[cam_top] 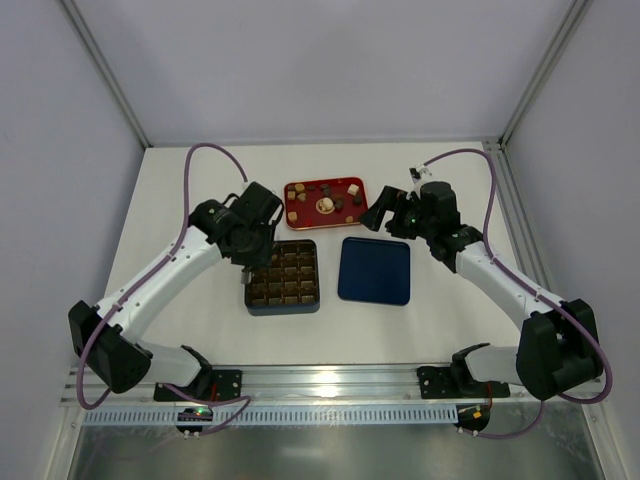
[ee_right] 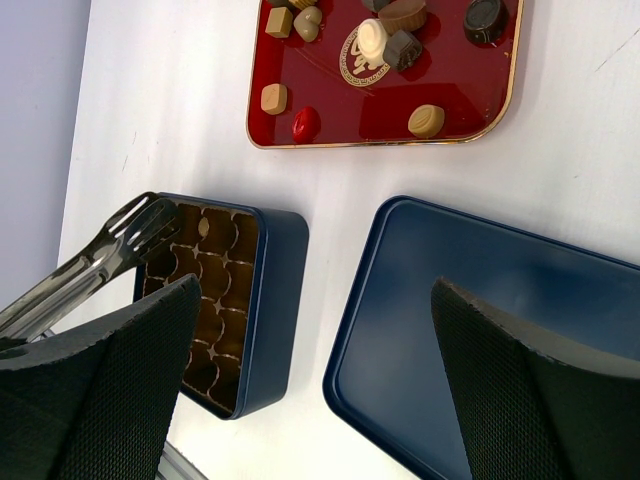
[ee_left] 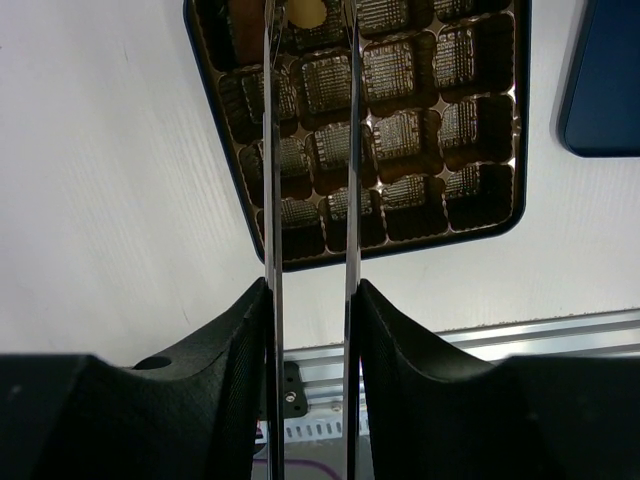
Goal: Pack the chocolate
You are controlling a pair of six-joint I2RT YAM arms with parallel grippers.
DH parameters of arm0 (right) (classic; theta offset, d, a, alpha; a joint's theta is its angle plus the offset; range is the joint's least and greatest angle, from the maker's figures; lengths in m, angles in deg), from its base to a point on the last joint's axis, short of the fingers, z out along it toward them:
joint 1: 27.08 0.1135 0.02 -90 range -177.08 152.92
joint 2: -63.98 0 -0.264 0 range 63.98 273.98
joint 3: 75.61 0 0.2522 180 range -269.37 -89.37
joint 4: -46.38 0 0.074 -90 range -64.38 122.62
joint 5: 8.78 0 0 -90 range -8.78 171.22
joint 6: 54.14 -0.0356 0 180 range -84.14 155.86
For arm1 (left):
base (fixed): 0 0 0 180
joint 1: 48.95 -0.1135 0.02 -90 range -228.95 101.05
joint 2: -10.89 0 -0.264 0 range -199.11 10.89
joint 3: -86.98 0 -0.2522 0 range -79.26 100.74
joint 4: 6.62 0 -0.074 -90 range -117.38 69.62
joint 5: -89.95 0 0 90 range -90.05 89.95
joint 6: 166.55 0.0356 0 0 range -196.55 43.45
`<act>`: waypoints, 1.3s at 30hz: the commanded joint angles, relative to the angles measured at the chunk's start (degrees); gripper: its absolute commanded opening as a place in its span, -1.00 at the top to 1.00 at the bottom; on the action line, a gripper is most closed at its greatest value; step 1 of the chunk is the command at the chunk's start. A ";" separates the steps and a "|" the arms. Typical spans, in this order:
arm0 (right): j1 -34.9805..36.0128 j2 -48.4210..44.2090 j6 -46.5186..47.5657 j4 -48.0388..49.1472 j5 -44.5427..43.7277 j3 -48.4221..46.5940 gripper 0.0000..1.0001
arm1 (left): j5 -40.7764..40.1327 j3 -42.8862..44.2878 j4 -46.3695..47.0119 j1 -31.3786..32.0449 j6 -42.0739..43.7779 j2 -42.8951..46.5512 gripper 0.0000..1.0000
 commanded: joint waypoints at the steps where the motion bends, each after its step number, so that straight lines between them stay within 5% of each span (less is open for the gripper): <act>1: 0.55 0.12 -0.22 2.15 -0.35 -1.04 -0.92 | -1.65 0.36 1.31 0.12 0.05 0.19 0.22; 12: 0.55 -0.59 -0.22 1.88 -0.08 -1.22 -0.92 | -0.16 12.37 -0.02 0.21 1.37 -2.26 0.19; 26: 0.55 -4.89 1.97 -2.42 -0.70 -0.78 -0.92 | -3.58 34.35 5.43 -3.21 6.29 -28.44 0.12; 39: 0.55 -5.86 3.03 -3.74 -0.96 -0.51 -0.92 | -5.00 40.96 6.67 -6.91 8.66 -38.30 0.11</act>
